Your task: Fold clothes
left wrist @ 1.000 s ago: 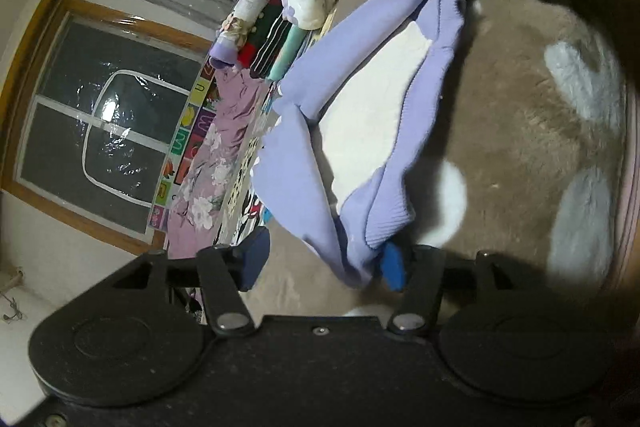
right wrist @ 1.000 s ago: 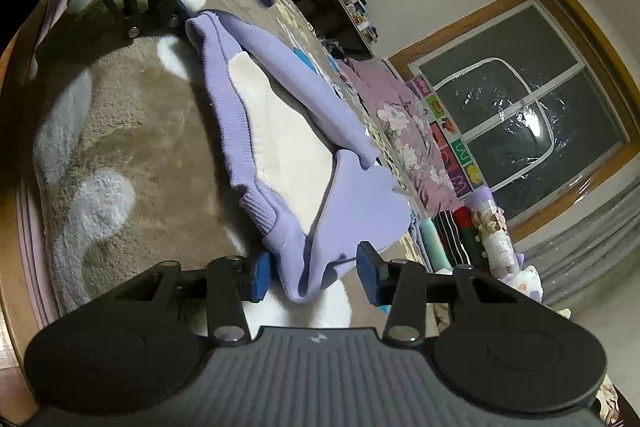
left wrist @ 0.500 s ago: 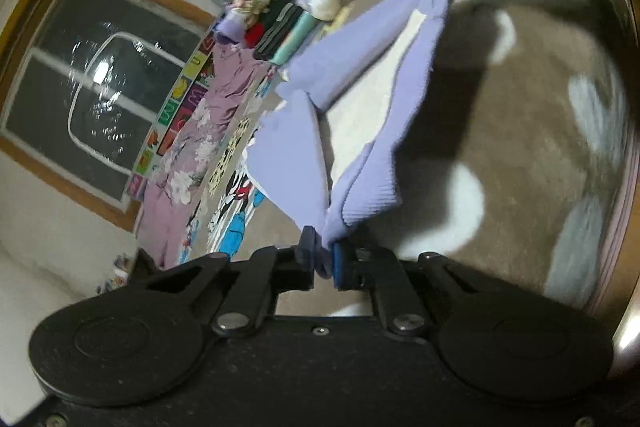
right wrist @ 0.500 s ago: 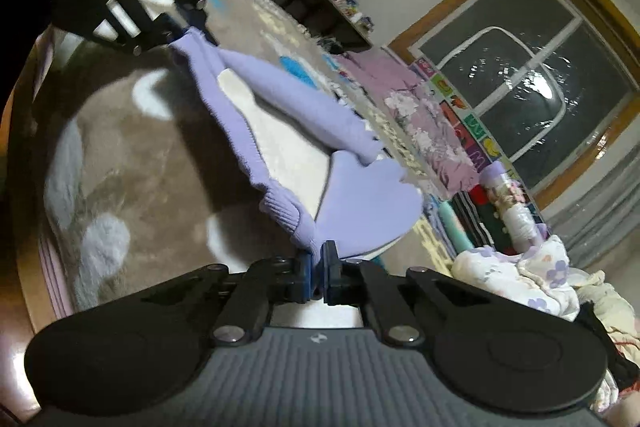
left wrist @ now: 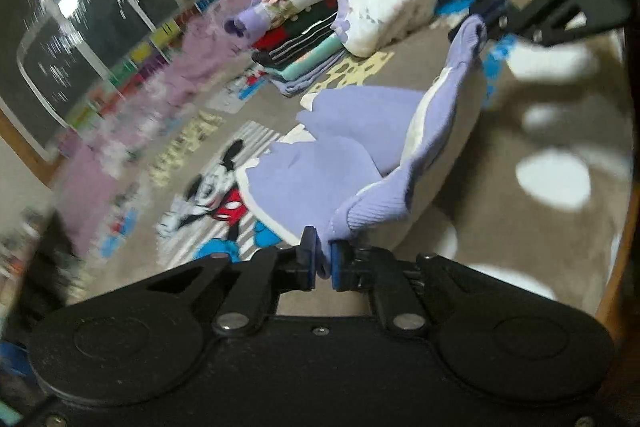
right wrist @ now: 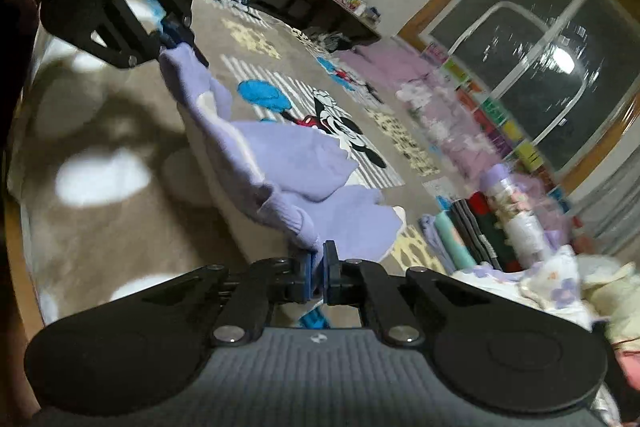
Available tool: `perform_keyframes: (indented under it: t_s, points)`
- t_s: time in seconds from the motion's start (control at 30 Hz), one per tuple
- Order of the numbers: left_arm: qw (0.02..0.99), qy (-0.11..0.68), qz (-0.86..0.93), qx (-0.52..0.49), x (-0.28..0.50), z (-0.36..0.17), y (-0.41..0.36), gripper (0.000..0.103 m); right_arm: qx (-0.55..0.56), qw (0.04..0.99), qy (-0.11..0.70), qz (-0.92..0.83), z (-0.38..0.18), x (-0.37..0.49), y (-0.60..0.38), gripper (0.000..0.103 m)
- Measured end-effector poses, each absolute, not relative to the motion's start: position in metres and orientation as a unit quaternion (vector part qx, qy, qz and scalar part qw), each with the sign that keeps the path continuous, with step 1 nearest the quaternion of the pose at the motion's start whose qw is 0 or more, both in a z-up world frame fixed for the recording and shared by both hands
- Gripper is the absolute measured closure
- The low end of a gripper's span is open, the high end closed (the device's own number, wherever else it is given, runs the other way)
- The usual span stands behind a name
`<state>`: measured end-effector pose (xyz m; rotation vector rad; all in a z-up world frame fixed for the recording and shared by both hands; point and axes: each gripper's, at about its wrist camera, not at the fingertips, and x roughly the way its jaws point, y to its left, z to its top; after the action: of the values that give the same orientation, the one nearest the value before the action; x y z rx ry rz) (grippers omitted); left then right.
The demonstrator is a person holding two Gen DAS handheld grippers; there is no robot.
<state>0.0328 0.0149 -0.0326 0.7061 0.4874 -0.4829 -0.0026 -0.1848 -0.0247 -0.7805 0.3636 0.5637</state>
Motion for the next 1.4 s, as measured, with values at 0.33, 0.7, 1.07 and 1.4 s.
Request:
perform_keyframes:
  t_s: [0.33,0.7,1.07,1.4]
  points:
    - [0.866,0.344,-0.301,0.201,0.155,-0.010,0.036,0.097,-0.246,0.877,0.275,0.307,-0.004,0.124,-0.210,0.096]
    - [0.859,0.387,-0.335,-0.023,0.227,-0.050,0.089,0.092,0.013,0.856,0.389,0.340,-0.048,0.227,-0.254,0.092]
    - [0.876,0.298,-0.317,-0.210,0.203,-0.076,0.136,0.057,0.307,0.846,0.283,0.332,-0.109,0.214,-0.318,0.057]
    - [0.874,0.314,-0.327,-0.177,0.213,-0.088,0.113,0.087,0.273,0.859,0.256,0.351,-0.110,0.206,-0.305,0.077]
